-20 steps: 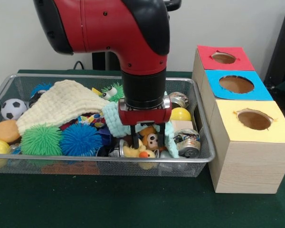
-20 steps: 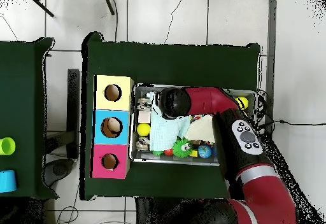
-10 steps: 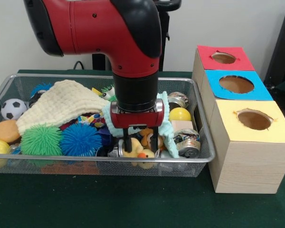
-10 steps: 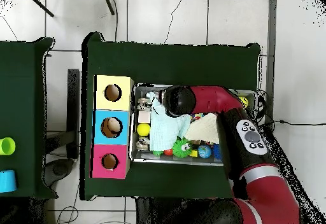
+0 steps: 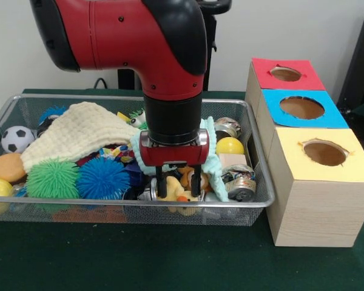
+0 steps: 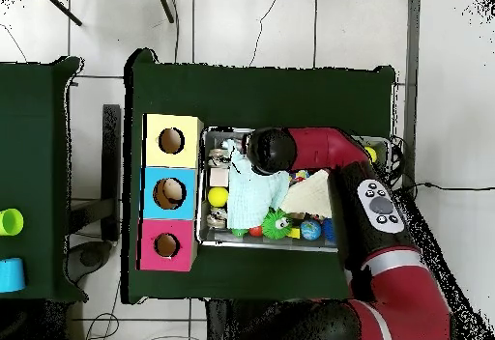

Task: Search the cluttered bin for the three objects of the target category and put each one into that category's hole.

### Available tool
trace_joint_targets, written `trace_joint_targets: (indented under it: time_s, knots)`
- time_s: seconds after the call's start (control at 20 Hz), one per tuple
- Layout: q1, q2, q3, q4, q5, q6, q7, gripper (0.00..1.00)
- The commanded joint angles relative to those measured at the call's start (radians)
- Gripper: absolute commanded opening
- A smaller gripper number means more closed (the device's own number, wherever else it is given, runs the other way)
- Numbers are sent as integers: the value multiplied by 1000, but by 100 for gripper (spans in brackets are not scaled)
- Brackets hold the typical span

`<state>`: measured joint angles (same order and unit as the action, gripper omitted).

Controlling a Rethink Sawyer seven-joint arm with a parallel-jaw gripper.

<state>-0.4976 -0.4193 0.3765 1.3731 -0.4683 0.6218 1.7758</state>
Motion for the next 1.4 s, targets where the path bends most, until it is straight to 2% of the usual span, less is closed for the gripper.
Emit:
trace_joint_targets:
  time_s: [0.05,0.2,0.45,0.9,1.2,1.4]
  knots:
    - [37,115,-33,-132,-64,-15,1,100]
    - [55,204,-36,-233,-74,-7,-23,100]
    - [74,256,-26,-325,-100,25,-94,100]
    - [51,216,3,-279,-101,68,-149,100]
    - [-1,239,78,-300,-93,101,-307,100]
    - [-28,224,119,-293,-101,135,-384,100]
